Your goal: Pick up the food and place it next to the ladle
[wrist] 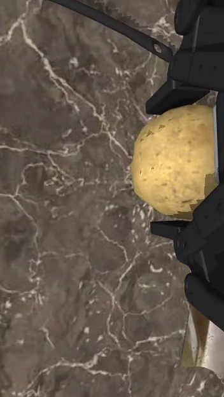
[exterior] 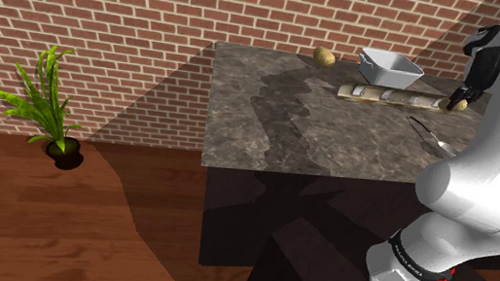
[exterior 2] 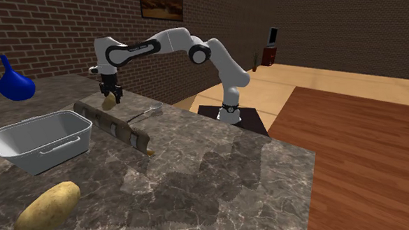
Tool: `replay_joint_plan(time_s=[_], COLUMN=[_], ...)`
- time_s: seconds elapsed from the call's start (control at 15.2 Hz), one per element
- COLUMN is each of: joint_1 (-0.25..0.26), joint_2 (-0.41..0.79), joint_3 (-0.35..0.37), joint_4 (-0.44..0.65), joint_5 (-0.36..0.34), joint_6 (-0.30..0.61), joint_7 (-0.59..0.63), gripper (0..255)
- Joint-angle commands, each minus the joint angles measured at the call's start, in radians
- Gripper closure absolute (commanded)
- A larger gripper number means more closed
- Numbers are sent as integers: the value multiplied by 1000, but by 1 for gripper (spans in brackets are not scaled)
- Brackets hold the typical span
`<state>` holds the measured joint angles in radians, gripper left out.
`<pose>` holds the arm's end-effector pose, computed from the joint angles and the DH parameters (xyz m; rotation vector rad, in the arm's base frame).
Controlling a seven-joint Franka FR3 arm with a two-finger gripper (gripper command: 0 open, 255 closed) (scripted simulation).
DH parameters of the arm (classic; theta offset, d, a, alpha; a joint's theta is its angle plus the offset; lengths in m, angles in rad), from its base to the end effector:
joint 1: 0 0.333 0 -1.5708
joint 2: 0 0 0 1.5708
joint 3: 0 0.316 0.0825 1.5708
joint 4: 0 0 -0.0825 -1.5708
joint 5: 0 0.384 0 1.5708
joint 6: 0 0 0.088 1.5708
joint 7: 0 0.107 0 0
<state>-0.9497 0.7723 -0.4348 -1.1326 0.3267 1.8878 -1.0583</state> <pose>0.2597 -0.7102 0.3765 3.0696 -0.4693 0.0476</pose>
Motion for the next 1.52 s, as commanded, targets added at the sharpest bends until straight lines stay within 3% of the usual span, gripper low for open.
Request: replay_joint_plan(time_s=[0.0,0.59,1.12,1.19,1.45], joint_1=[4,8,8,8,9], joint_2=[1,38,38,39,42], joint_3=[1,13,12,13,13], joint_4=[-27,-88,-88,-87,-80], joint_5=[2,19,19,19,19], joint_6=[27,122,122,123,119], joint_7=[-4,-17,-17,-17,-14], gripper=[255,255,255,0,0])
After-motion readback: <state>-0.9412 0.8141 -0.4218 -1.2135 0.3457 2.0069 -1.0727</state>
